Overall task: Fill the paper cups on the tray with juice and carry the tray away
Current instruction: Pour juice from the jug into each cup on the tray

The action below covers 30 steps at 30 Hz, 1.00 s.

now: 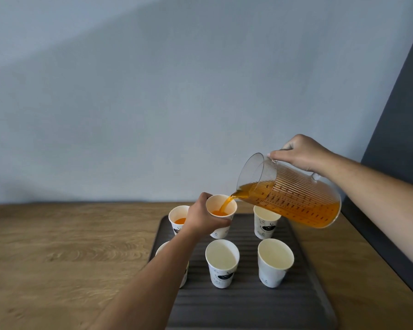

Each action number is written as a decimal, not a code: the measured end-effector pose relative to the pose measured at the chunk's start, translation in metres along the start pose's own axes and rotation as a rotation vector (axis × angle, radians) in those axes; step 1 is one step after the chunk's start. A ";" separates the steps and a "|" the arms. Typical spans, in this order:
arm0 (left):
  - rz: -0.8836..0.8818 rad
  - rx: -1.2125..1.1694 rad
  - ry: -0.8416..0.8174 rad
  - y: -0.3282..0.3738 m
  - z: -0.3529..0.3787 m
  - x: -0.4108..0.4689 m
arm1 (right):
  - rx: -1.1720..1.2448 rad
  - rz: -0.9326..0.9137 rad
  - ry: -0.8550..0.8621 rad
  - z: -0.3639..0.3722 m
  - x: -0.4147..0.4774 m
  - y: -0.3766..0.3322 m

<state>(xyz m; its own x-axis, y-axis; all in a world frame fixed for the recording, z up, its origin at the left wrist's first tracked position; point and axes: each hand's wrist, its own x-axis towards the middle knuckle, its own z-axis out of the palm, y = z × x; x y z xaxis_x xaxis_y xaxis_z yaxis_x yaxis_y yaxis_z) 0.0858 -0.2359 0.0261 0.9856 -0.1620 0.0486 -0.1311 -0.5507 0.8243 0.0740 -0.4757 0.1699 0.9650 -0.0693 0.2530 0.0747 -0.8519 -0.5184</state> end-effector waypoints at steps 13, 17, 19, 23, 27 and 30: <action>-0.002 -0.007 -0.004 0.000 0.001 -0.001 | 0.009 0.012 0.004 0.000 -0.001 0.000; 0.000 -0.024 -0.007 0.001 0.001 -0.001 | 0.037 0.025 0.005 0.001 -0.001 0.005; 0.000 -0.036 -0.001 0.001 0.001 -0.001 | 0.068 0.048 0.010 0.002 -0.002 0.007; 0.004 -0.044 0.007 0.004 0.002 0.002 | 0.181 0.112 0.060 0.000 -0.004 0.012; 0.008 -0.037 0.004 0.007 0.003 0.005 | 0.339 0.198 0.108 -0.003 -0.009 0.020; 0.007 -0.020 -0.005 0.009 0.005 0.008 | 0.456 0.233 0.155 -0.010 -0.014 0.029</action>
<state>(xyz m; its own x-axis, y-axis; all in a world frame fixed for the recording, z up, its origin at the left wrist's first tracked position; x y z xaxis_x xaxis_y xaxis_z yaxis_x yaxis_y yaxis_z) 0.0917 -0.2460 0.0314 0.9842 -0.1694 0.0518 -0.1357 -0.5329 0.8352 0.0601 -0.5042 0.1598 0.9232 -0.3349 0.1886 -0.0022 -0.4953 -0.8687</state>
